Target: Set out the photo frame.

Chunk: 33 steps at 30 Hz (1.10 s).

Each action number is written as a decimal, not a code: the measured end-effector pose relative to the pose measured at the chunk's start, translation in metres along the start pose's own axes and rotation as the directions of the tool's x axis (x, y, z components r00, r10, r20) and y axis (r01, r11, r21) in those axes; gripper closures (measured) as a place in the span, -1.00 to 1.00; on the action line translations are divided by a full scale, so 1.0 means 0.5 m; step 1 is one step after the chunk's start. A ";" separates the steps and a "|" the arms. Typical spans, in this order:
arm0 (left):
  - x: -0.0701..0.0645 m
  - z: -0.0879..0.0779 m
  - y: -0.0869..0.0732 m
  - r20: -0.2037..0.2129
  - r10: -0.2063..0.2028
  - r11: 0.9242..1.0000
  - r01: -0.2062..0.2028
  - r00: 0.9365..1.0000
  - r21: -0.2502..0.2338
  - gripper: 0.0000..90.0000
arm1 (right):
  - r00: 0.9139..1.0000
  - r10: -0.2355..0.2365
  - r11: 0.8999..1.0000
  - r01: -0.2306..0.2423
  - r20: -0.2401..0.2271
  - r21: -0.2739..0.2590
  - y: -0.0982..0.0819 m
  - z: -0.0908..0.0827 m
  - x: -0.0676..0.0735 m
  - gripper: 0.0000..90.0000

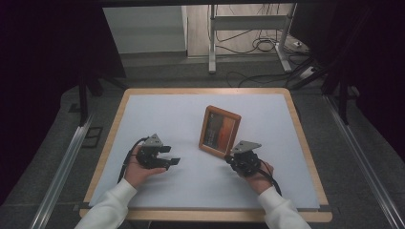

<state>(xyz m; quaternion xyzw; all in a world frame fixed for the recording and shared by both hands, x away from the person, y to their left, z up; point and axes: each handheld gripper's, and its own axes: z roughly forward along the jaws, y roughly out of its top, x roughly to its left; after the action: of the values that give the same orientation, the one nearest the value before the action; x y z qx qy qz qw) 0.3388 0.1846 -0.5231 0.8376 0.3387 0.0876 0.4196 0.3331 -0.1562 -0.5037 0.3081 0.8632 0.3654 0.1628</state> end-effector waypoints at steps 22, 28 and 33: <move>-0.003 -0.001 -0.005 0.007 -0.004 1.000 0.004 1.000 0.003 -0.27 | 0.999 0.026 0.999 -0.027 0.018 0.035 -0.002 0.045 -0.023 0.99; -0.002 -0.001 -0.005 0.005 -0.002 1.000 0.002 1.000 0.005 -0.27 | 0.999 0.031 0.999 -0.032 0.034 0.031 -0.008 0.042 -0.033 0.99; -0.001 -0.003 -0.005 0.004 -0.001 1.000 0.001 1.000 0.003 -0.27 | 0.998 0.044 0.999 -0.046 0.054 0.028 -0.012 0.038 -0.045 0.99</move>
<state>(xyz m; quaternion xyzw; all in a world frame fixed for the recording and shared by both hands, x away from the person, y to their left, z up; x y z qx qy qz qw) 0.3367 0.1863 -0.5241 0.8382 0.3385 0.0852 0.4190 0.3571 -0.1639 -0.5196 0.3393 0.8566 0.3482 0.1730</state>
